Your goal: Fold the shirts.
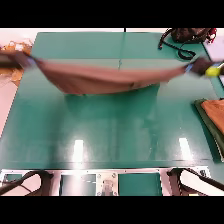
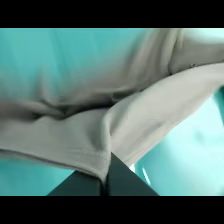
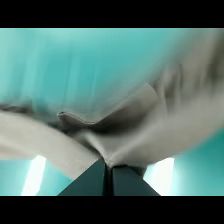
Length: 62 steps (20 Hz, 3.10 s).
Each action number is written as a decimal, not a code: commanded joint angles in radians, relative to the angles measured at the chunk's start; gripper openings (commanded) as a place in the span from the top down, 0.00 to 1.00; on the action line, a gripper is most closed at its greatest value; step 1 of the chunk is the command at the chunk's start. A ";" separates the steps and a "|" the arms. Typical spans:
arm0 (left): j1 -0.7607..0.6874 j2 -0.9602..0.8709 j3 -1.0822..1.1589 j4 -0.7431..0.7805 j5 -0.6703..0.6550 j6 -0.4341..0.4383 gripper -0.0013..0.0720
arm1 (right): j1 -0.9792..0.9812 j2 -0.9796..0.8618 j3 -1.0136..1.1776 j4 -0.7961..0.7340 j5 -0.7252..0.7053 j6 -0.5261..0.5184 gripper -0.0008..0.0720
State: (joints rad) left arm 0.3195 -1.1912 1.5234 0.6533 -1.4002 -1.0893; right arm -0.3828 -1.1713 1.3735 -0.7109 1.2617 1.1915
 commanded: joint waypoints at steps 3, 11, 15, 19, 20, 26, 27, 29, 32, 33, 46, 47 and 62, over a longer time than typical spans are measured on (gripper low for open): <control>0.000 0.263 0.515 -0.032 0.127 -0.010 0.95 | 0.000 0.347 0.317 0.034 -0.226 0.039 0.96; 0.000 0.423 0.560 0.138 0.207 -0.082 0.95 | 0.000 0.616 0.324 -0.081 -0.504 0.039 0.96; 0.000 0.372 0.376 0.190 0.204 -0.114 0.95 | 0.000 0.563 0.209 -0.075 -0.456 0.039 0.96; 0.000 0.220 0.105 0.007 0.195 -0.041 0.95 | 0.010 0.434 -0.060 0.000 -0.414 0.003 0.96; 0.000 0.170 0.026 -0.037 0.199 0.001 0.95 | 0.030 0.385 -0.125 0.005 -0.417 -0.014 0.96; -0.132 -0.190 -0.309 -0.066 0.445 0.174 0.95 | 0.214 -0.099 -0.284 0.005 -0.564 -0.101 0.96; -0.155 -0.267 -0.309 -0.072 0.488 0.174 0.95 | 0.227 -0.183 -0.269 0.005 -0.603 -0.100 0.96; -0.175 -0.379 -0.296 -0.121 0.576 0.174 0.95 | 0.232 -0.346 -0.200 0.043 -0.634 -0.100 0.96; -0.175 -0.486 -0.215 -0.174 0.637 0.174 0.95 | 0.230 -0.508 -0.051 0.084 -0.634 -0.100 0.96; -0.175 -0.503 -0.179 -0.173 0.650 0.174 0.95 | 0.230 -0.544 0.004 0.084 -0.634 -0.100 0.96; -0.175 -0.641 0.084 -0.039 0.609 0.076 0.95 | 0.217 -0.678 0.291 0.001 -0.603 -0.065 0.96; -0.175 -0.642 0.083 0.049 0.578 0.024 0.95 | 0.206 -0.678 0.285 -0.048 -0.560 -0.053 0.96; -0.175 -0.641 -0.088 0.251 0.379 -0.142 0.95 | 0.138 -0.676 0.125 -0.273 -0.362 0.036 0.96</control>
State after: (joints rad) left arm 0.1436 -1.8320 1.4555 0.9115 -0.9924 -1.2198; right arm -0.2440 -1.8484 1.5089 -0.9794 0.8917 1.2259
